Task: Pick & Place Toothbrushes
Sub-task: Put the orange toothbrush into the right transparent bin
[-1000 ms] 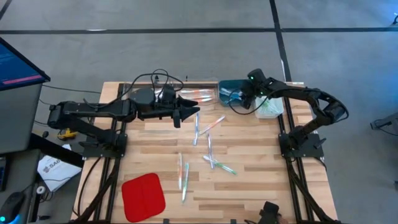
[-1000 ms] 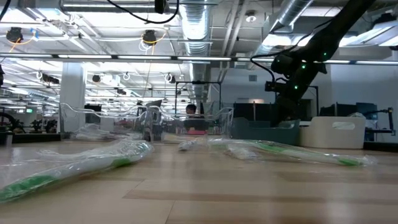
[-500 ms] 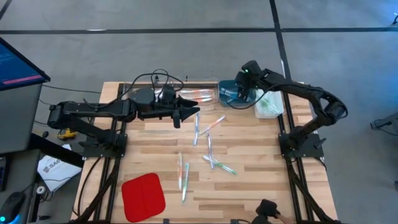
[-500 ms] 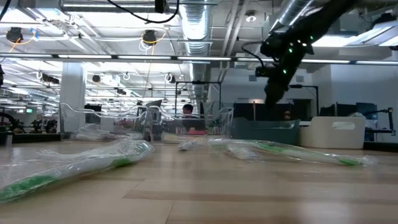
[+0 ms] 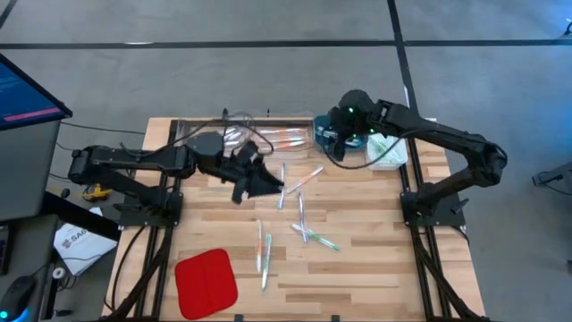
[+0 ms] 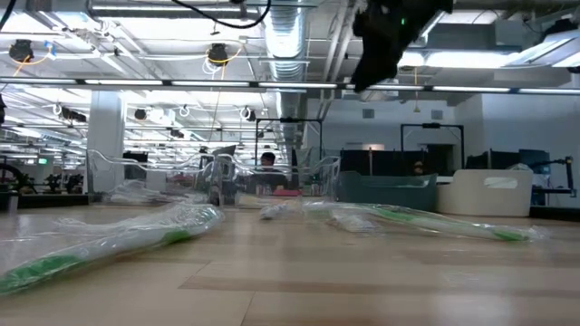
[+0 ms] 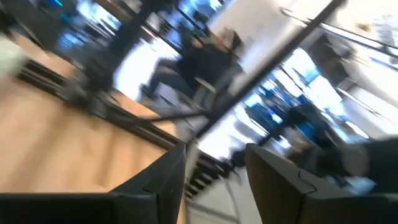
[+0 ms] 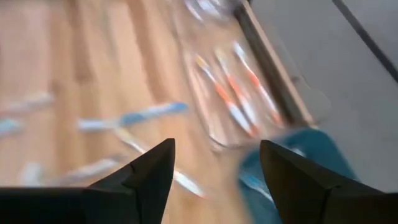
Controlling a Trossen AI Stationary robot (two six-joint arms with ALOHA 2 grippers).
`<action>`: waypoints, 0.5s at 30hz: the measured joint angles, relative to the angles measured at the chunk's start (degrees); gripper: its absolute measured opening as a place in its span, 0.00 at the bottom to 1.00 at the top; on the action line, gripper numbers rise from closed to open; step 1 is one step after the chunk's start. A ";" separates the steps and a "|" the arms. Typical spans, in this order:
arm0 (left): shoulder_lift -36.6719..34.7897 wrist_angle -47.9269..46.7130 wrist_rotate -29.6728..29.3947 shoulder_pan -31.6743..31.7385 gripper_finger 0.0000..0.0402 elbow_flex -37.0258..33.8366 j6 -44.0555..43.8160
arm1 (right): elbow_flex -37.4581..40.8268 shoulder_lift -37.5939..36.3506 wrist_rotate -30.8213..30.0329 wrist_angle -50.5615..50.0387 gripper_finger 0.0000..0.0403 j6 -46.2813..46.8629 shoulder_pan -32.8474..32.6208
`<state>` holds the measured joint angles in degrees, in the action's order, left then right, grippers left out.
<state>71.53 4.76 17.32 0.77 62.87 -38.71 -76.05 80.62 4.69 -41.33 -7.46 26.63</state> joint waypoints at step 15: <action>0.00 0.11 2.23 -12.43 0.37 -12.58 -11.59 | 0.37 -4.68 -0.18 -0.31 0.53 11.25 -19.84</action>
<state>71.53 4.86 19.55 -11.66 50.29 -50.30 -75.68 75.93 4.50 -41.63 3.79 6.80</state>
